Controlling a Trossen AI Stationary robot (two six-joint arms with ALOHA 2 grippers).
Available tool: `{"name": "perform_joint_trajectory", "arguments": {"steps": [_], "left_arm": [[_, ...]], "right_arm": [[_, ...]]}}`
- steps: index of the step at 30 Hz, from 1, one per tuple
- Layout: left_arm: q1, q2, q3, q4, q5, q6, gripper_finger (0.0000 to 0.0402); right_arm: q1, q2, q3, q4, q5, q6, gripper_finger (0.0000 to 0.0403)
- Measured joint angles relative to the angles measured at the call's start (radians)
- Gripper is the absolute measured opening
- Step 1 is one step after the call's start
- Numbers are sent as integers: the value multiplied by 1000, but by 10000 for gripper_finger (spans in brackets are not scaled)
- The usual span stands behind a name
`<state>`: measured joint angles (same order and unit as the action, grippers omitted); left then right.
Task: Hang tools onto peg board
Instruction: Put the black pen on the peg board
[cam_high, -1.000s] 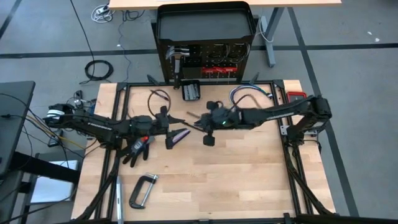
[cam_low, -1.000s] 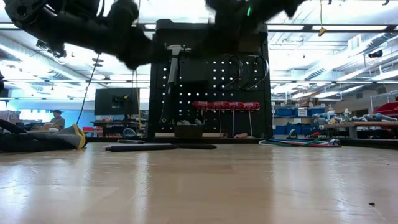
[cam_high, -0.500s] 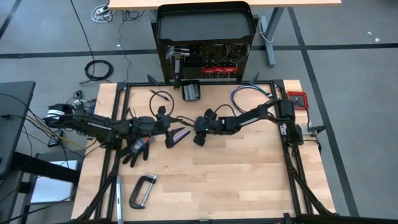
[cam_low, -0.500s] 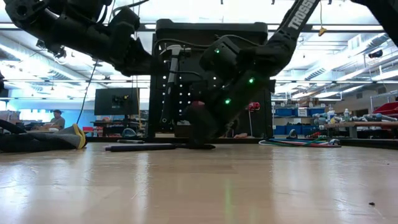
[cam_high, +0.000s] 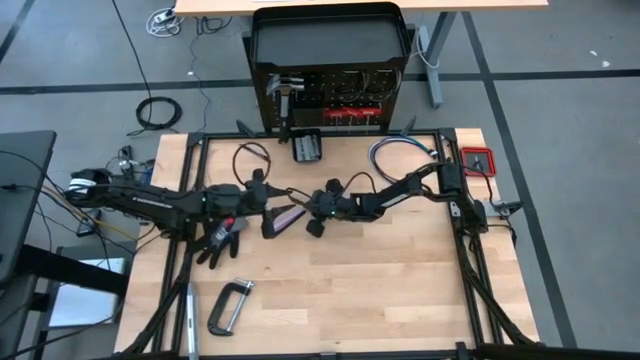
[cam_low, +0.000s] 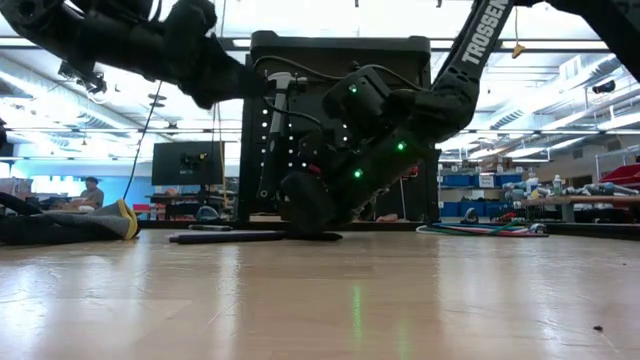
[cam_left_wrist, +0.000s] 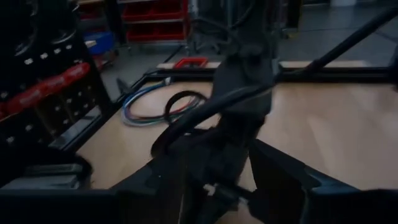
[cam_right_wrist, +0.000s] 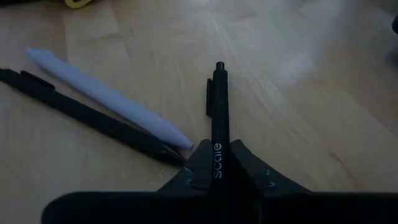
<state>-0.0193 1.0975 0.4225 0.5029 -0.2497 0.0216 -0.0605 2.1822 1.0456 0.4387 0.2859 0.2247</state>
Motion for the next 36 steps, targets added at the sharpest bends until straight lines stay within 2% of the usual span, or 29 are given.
{"name": "perform_joint_trajectory", "arguments": {"steps": [6,19,24,30,36], "left_arm": [[0,-25,-1,-72,45,-14,182],[2,-9,-2,-57,27,-45,182],[17,-9,-2,-41,12,-85,185],[32,-3,-2,-31,196,-106,185],[32,36,-2,-19,218,-102,184]], "right_arm": [[33,-95,-13,-71,26,-70,38],[119,-419,-10,-179,42,-125,38],[147,-483,-10,-216,51,-202,38],[153,-494,-10,-259,50,-250,38],[156,-494,-10,-244,9,-269,39]]}}
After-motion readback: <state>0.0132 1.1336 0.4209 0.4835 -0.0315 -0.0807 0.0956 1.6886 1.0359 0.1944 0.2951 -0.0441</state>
